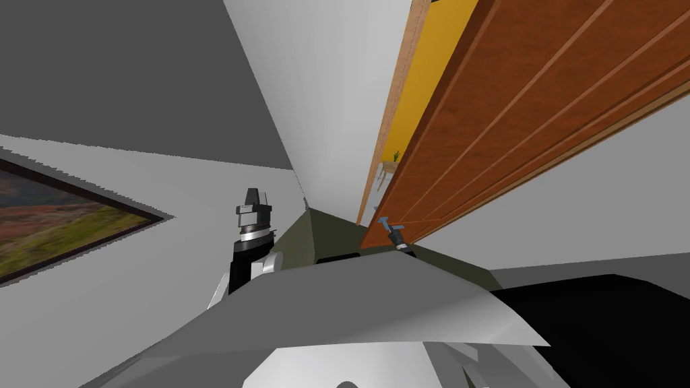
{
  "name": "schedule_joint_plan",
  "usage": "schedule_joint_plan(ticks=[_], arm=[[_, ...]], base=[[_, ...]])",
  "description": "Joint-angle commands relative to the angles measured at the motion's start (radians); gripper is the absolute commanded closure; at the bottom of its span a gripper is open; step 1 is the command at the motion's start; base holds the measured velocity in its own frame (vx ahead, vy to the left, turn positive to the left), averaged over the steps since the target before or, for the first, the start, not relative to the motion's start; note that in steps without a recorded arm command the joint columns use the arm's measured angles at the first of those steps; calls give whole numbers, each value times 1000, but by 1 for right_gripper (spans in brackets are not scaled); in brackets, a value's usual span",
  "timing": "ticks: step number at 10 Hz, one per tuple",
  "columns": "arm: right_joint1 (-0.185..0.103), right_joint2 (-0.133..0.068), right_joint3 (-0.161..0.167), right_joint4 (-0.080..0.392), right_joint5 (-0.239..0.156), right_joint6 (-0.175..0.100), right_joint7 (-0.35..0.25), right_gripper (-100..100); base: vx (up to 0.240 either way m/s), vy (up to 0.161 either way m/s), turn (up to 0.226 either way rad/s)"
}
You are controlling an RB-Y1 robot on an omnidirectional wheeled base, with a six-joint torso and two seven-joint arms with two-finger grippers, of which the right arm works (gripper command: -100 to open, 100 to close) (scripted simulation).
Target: Pull the door open
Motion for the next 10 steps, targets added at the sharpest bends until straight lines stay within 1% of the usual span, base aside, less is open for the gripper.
schedule_joint_plan(ticks=[1, 4, 5, 6, 7, 8, 10], arm=[[20, -10, 7, 1, 2, -26, -10, 100], [50, -29, 20, 7, 6, -75, -28, 100], [58, -34, 23, 8, 7, -87, -33, 100], [44, -27, 24, 20, 8, -85, -29, 100], [50, -29, 30, 29, 9, -100, -33, 100], [51, -31, 32, 33, 9, -107, -35, 100], [56, -37, 36, 43, 8, -124, -40, 100]], base=[[-208, -81, 158], [-198, -78, 175], [-242, -71, 139], [-108, -27, 29], [-148, -36, 139], [-230, -52, 221], [-220, -102, 170]])
